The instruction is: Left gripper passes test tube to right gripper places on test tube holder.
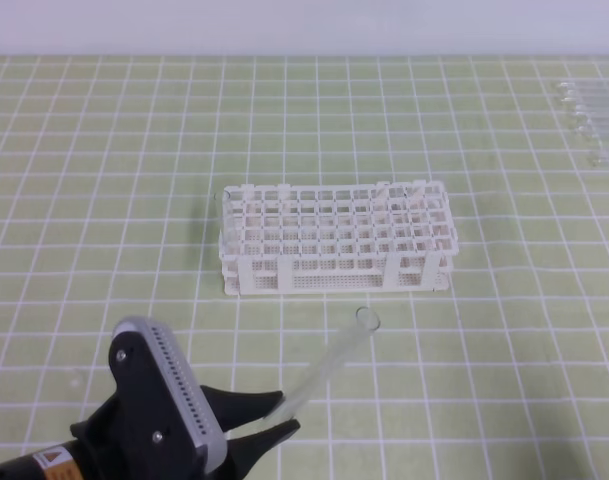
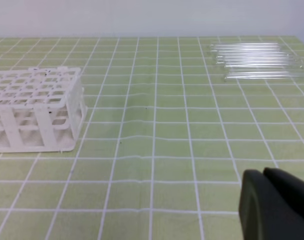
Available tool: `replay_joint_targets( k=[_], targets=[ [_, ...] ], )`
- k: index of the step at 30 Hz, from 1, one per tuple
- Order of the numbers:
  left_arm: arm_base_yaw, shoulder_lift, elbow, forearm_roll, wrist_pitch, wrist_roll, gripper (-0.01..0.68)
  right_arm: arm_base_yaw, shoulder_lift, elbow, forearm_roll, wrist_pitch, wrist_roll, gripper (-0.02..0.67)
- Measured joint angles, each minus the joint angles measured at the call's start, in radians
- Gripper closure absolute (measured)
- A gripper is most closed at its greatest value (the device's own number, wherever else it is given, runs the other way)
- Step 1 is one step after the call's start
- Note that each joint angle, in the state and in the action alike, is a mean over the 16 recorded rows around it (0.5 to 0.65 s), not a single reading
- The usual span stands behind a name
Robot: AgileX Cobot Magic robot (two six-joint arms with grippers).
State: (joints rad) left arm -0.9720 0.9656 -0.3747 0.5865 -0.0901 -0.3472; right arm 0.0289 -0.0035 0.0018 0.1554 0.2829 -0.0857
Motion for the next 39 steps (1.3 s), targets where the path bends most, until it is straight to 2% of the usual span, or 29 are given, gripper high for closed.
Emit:
replay_joint_targets(
  k=[6, 10, 16, 22, 26, 34, 39],
  targets=[
    [0.0, 0.001, 0.0, 0.0, -0.008, -0.025, 0.632, 0.0, 0.0, 0.0, 0.004, -0.01, 0.0, 0.666],
    [0.0, 0.017, 0.0, 0.001, -0.019, -0.046, 0.632, 0.0, 0.0, 0.0, 0.107, -0.051, 0.02, 0.666],
    [0.0, 0.073, 0.0, 0.014, -0.063, -0.077, 0.632, 0.0, 0.0, -0.001, 0.492, -0.142, 0.06, 0.666],
    [0.0, 0.171, 0.0, 0.033, -0.171, -0.084, 0.632, 0.0, 0.0, -0.002, 0.909, -0.25, 0.082, 0.666],
    [0.0, 0.242, 0.0, 0.045, -0.278, -0.084, 0.632, 0.0, 0.0, -0.002, 1.088, -0.27, 0.072, 0.666],
    [0.0, 0.343, 0.0, 0.051, -0.462, -0.071, 0.656, 0.0, 0.002, -0.006, 1.122, -0.237, -0.02, 0.666],
    [0.0, 0.372, 0.0, 0.051, -0.511, -0.055, 0.656, 0.0, 0.026, -0.047, 1.126, -0.144, -0.148, 0.666]
  ],
)
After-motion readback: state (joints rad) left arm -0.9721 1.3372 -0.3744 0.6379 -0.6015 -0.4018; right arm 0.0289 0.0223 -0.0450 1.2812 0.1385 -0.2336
